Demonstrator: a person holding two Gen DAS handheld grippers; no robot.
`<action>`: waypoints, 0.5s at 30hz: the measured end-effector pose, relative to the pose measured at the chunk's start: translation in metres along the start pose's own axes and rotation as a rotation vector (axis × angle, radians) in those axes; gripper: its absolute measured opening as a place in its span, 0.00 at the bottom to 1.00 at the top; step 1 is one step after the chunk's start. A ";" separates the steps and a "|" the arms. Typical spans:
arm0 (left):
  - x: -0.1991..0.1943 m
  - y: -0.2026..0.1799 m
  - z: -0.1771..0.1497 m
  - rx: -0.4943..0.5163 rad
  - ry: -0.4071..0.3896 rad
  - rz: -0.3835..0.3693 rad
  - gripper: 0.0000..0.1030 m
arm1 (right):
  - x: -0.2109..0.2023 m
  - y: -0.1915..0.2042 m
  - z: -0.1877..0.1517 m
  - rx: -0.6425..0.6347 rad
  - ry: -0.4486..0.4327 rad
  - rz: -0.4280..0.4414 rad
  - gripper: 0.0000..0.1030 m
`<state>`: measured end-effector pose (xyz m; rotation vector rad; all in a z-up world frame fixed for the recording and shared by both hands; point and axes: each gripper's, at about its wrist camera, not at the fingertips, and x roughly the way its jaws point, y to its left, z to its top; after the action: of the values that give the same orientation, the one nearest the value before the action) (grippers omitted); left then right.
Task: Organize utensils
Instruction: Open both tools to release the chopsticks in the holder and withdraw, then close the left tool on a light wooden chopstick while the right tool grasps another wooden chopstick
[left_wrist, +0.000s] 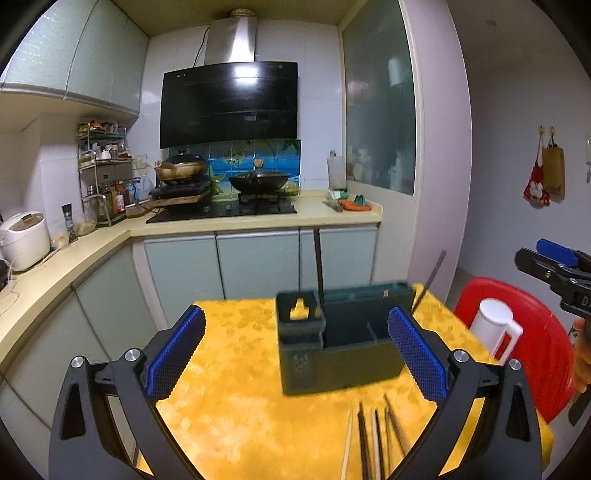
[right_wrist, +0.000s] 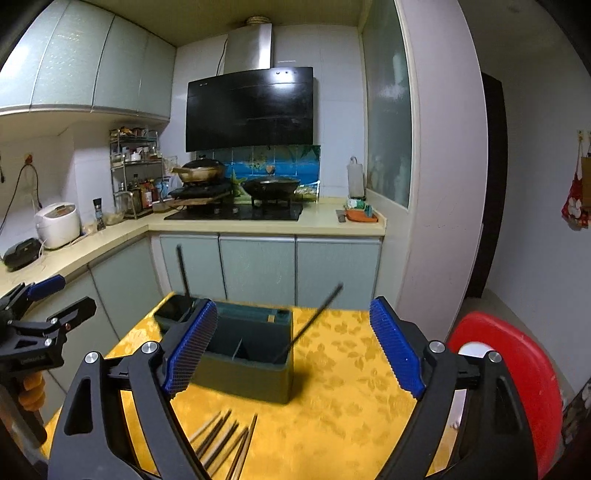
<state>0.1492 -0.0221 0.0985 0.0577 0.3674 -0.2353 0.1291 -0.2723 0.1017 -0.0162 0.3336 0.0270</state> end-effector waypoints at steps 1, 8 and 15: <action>-0.002 0.001 -0.007 0.002 0.010 0.001 0.93 | -0.003 0.001 -0.007 0.000 0.005 0.003 0.80; -0.011 0.012 -0.063 -0.003 0.104 -0.004 0.93 | -0.020 0.010 -0.070 -0.019 0.061 -0.011 0.81; -0.013 0.007 -0.114 0.047 0.173 -0.013 0.93 | -0.023 0.020 -0.127 -0.060 0.153 -0.025 0.81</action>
<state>0.0993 -0.0015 -0.0026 0.1221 0.5347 -0.2528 0.0648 -0.2557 -0.0110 -0.0819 0.4850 0.0114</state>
